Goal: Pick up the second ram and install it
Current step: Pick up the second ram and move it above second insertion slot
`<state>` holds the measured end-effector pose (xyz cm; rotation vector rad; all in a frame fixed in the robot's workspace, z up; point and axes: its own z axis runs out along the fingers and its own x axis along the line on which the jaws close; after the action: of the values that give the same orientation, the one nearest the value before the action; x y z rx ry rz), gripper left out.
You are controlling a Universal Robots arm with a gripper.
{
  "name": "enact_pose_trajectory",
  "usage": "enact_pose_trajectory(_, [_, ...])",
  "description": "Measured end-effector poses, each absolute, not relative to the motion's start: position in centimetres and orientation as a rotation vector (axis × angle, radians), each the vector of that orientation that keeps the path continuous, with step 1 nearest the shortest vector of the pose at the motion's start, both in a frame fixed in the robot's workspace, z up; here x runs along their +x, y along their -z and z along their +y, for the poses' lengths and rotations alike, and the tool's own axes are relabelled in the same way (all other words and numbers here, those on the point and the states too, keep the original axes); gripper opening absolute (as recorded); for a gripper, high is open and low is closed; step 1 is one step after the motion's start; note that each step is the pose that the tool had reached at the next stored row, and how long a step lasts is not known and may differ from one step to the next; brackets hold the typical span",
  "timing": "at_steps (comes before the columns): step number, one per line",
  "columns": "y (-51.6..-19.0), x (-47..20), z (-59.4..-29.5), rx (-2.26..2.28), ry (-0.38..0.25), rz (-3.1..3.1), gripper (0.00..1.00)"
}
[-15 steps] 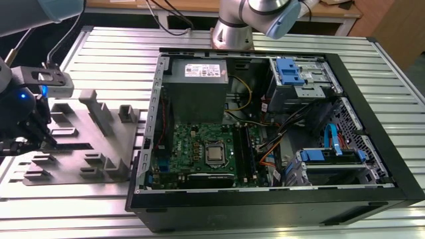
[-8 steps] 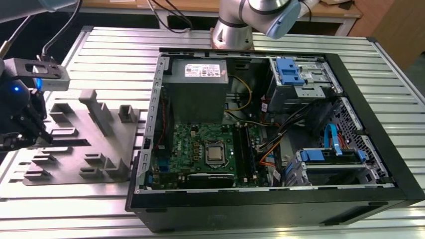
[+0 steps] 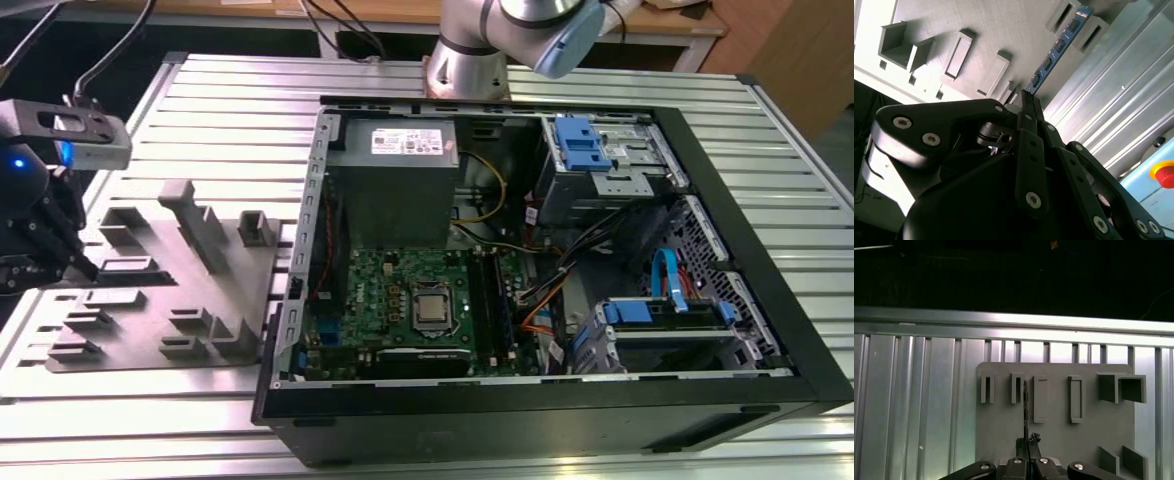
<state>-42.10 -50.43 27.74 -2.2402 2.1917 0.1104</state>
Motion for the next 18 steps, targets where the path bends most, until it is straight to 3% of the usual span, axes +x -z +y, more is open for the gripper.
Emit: enact_pose_trajectory(18, [-30.7,-42.1,-50.4,-2.237,-0.109,2.190,0.08])
